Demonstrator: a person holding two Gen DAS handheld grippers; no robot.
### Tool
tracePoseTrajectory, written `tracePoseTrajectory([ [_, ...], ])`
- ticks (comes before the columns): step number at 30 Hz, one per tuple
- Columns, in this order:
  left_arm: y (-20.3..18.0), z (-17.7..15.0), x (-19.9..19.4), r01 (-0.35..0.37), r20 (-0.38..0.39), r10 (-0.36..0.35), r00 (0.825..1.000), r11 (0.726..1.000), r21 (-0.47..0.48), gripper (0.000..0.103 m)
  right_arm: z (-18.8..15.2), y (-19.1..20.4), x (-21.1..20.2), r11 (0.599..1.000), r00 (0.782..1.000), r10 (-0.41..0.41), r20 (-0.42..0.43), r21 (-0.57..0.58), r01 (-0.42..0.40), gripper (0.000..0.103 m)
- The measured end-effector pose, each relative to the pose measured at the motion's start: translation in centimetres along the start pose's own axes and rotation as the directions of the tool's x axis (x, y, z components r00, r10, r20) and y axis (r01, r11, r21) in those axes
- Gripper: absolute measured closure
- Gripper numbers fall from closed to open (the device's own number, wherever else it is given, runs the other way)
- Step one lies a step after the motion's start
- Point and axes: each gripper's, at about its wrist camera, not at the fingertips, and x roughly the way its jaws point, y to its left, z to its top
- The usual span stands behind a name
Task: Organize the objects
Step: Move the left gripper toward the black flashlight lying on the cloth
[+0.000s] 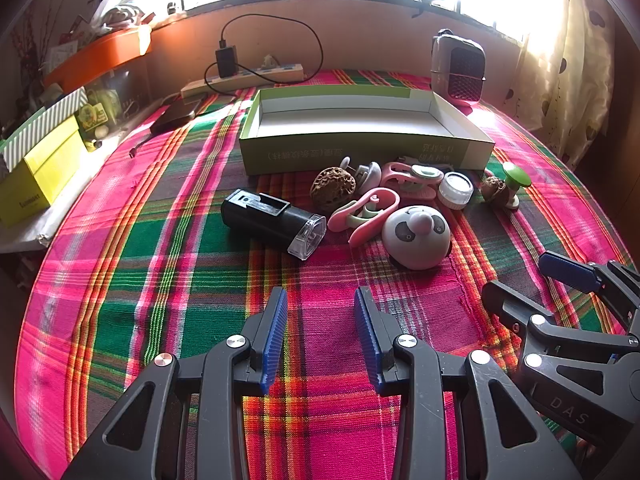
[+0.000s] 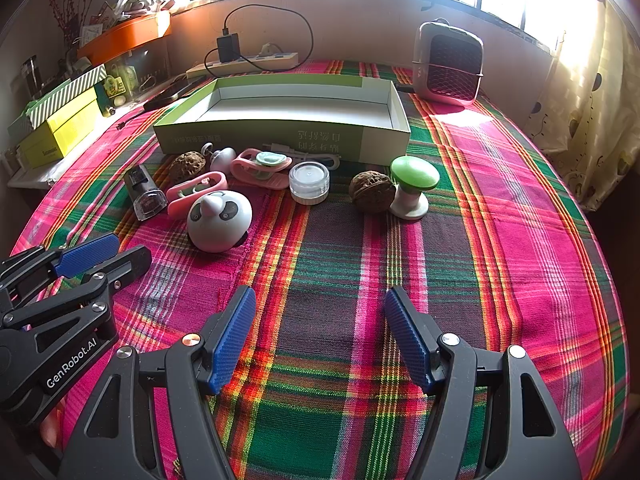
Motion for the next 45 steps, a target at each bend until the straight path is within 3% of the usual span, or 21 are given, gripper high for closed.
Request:
tracePoseTrajectory([
  [13, 0.3, 0.0, -0.1, 0.033, -0.005, -0.033, 0.999, 0.999, 0.035, 0.070, 0.0, 0.3, -0.1, 1.000, 1.000, 0.006, -0.006, -0.007, -0.006, 0.035],
  [19, 1.3, 0.2, -0.2, 0.113, -0.019, -0.112, 0.994, 0.992, 0.050, 0.070, 0.3, 0.6, -0.3, 0.998, 0.998, 0.057, 0.001, -0.021, -0.057, 0.035],
  [23, 2.4, 0.2, -0.2, 0.110, -0.020, -0.109, 0.994, 0.993, 0.039, 0.070, 0.8, 1.4, -0.5, 0.993, 0.994, 0.108, 0.010, -0.053, -0.107, 0.035],
  [30, 4.8, 0.9, -0.5, 0.166, -0.008, -0.166, 0.986, 0.986, 0.007, 0.070, 2.1, 3.3, -0.3, 0.970, 0.979, 0.203, 0.009, -0.141, -0.200, 0.035],
  [38, 6.7, 3.0, 0.1, 0.210, 0.001, -0.210, 0.978, 0.978, -0.018, 0.070, 3.3, 4.3, 1.3, 0.966, 0.978, 0.208, -0.016, -0.152, -0.208, 0.035],
  [45, 7.2, 4.0, 1.2, 0.224, -0.023, -0.227, 0.974, 0.970, -0.093, 0.070, 4.0, 4.1, 2.4, 0.972, 0.983, 0.179, -0.034, -0.149, -0.182, 0.035],
])
